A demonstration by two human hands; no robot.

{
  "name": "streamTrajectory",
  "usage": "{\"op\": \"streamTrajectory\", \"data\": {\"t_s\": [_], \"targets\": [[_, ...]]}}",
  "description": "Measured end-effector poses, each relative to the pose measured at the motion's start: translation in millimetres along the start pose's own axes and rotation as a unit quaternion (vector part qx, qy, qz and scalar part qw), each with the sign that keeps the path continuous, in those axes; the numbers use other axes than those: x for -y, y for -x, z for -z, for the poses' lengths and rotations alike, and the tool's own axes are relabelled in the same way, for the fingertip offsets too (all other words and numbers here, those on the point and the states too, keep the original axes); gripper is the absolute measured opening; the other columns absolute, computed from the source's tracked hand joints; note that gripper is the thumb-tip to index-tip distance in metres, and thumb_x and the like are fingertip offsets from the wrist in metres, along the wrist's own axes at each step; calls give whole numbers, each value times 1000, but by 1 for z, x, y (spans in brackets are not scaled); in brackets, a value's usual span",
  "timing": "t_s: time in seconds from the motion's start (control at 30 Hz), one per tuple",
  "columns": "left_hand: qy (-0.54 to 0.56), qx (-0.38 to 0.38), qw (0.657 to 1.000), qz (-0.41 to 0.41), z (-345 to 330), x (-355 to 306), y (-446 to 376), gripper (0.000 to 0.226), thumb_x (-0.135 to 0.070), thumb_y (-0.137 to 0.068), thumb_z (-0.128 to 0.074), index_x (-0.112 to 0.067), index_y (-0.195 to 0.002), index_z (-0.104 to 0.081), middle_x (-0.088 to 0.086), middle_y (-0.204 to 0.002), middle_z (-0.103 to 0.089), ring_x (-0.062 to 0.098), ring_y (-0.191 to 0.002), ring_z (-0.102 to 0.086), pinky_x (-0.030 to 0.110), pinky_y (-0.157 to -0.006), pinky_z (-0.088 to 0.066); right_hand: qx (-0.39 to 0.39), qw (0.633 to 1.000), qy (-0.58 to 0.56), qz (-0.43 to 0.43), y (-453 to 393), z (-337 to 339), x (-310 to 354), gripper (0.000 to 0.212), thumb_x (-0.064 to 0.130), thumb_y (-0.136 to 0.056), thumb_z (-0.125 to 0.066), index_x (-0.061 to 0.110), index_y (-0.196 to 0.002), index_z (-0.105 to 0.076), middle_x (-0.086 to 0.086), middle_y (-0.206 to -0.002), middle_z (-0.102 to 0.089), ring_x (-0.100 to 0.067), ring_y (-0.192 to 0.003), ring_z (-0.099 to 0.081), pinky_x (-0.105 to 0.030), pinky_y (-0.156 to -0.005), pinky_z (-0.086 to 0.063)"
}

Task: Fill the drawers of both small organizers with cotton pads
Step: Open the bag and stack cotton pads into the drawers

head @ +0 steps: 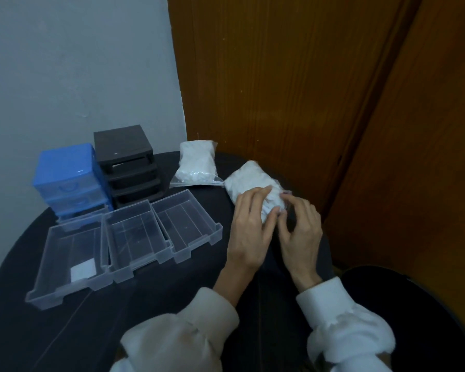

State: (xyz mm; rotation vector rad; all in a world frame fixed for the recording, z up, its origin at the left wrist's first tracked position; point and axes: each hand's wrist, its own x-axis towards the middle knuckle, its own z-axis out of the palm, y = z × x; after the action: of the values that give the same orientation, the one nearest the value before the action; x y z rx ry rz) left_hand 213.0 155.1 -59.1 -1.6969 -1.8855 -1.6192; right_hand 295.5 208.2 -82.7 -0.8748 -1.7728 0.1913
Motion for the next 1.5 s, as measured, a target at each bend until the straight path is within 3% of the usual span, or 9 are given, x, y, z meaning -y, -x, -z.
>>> {"op": "streamTrajectory", "data": {"t_s": [0.1, 0.17, 0.33, 0.5, 0.63, 0.73, 1.0, 1.33, 1.5], "targets": [[37, -50, 997, 42, -4, -5, 0, 30, -26, -88, -57, -8, -112, -58, 4, -110, -59, 9, -105, -50, 40, -96, -46, 7, 1000, -17, 3, 1, -1, 0, 21, 23, -90, -48, 10, -99, -63, -4, -95, -64, -7, -86, -51, -30, -73, -45], [41, -68, 995, 55, -6, -7, -1, 23, -17, -88, -62, -8, -109, -59, 3, -107, -59, 6, -102, -49, 28, -93, -44, 3, 1000, -19, 3, 1, 0, 0, 20, 22, -90, -49, 10, -98, -62, -3, -93, -64, -8, -84, -52, -33, -69, -48], [32, -55, 996, 54, -8, -7, -3, 18, -6, -90, -57, -6, -108, -60, 5, -105, -61, 0, -99, -46, 6, -88, -35, -27, 998, 51, -17, 0, 4, 2, 28, 32, -90, -51, 13, -104, -65, -2, -96, -68, -15, -85, -57, -22, -75, -35], [22, -43, 997, 54, -9, -2, 0, 18, -5, -90, -57, -5, -108, -61, 6, -106, -61, -6, -98, -43, 0, -88, -31, -38, 985, 168, -26, -1, 4, 4, 28, 37, -87, -52, 16, -95, -69, -6, -96, -60, -19, -88, -47, -33, -73, -33], [16, -24, 998, 50, -11, 1, 1, 18, -7, -91, -57, -7, -109, -61, 5, -107, -62, -4, -100, -44, 0, -88, -30, -12, 982, 188, -25, 0, 2, 1, 19, 28, -88, -57, 14, -92, -67, -6, -86, -56, -20, -79, -48, -34, -69, -35], [5, -15, 999, 47, -12, 4, 1, 21, -7, -92, -56, -7, -113, -60, 6, -110, -61, -5, -102, -42, -1, -89, -29, 20, 994, 96, -47, 1, 0, 1, 9, 16, -87, -63, 9, -93, -64, -6, -90, -54, -17, -78, -50, -31, -65, -43], [2, -15, 998, 65, -11, 8, -1, 26, -6, -93, -52, -8, -118, -59, 4, -112, -60, 1, -104, -45, 2, -89, -30, 41, 996, -47, -62, 2, 2, 2, 13, 16, -94, -52, 4, -96, -58, -1, -97, -45, 2, -79, -42, -3, -67, -36], [18, -20, 997, 73, -10, 4, -2, 27, -7, -89, -58, -8, -116, -59, 3, -111, -60, 5, -103, -48, 13, -92, -38, 65, 989, -102, -85, 2, 3, -1, 4, 18, -95, -50, 19, -92, -48, 1, -87, -50, 1, -74, -46, -12, -62, -36], [18, -24, 997, 76, -9, 4, -3, 27, -5, -89, -56, -8, -116, -59, 3, -111, -60, 7, -104, -50, 13, -91, -37, 50, 988, -116, -90, 2, 3, 2, 25, 40, -89, -38, 17, -93, -47, 3, -87, -50, -5, -76, -48, -14, -65, -38]]}}
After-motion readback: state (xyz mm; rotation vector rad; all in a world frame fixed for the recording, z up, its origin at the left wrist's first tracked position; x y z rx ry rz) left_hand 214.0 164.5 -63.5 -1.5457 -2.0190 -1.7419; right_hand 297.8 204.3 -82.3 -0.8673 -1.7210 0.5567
